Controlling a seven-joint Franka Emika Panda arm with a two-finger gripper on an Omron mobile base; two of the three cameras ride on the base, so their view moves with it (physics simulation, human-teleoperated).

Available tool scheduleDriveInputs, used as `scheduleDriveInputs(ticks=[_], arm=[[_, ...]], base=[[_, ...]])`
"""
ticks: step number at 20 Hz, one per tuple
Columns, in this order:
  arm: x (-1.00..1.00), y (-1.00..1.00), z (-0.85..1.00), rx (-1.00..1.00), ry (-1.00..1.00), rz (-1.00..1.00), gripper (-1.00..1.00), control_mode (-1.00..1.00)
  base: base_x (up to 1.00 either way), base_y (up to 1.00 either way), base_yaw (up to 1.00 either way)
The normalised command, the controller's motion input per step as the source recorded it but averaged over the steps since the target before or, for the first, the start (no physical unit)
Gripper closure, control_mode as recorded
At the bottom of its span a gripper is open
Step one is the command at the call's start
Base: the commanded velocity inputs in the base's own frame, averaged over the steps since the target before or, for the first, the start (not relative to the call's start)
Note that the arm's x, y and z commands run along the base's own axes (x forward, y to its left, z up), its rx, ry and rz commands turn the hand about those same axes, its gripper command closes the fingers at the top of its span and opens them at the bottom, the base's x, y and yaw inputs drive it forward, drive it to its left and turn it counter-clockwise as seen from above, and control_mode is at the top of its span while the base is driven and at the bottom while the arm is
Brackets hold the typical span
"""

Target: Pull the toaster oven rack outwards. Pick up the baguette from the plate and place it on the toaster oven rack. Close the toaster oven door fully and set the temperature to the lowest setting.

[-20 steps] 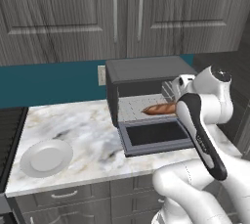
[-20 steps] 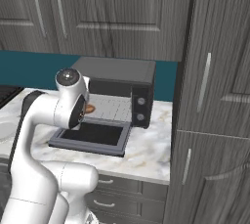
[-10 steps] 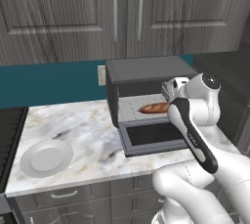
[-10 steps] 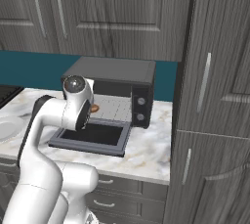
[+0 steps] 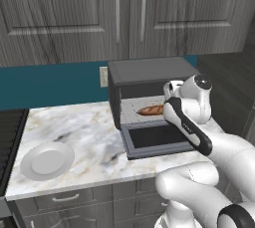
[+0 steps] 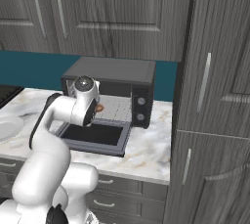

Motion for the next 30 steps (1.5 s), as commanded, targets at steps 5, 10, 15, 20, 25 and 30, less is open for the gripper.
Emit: scheduleDriveInputs(ticks=[5,10,15,20,25,30], arm=[[0.33,0.00,-0.35,0.00,0.00,0.01,1.00,-1.00],[0.34,0.00,-0.27,-0.01,0.04,0.02,1.00,-1.00],[0.35,0.00,-0.30,0.00,0.09,0.02,1.00,-1.00],[0.20,0.00,-0.35,0.00,0.04,0.00,1.00,-1.00],[0.00,0.00,-0.31,0.00,0.00,0.00,-1.00,-1.00],[0.00,0.00,0.00,0.00,0.00,0.00,-1.00,-1.00]], base=[[0.00,0.00,0.00],[0.00,0.00,0.00],[0.00,0.00,0.00],[0.00,0.00,0.00],[0.00,0.00,0.00],[0.00,0.00,0.00]])
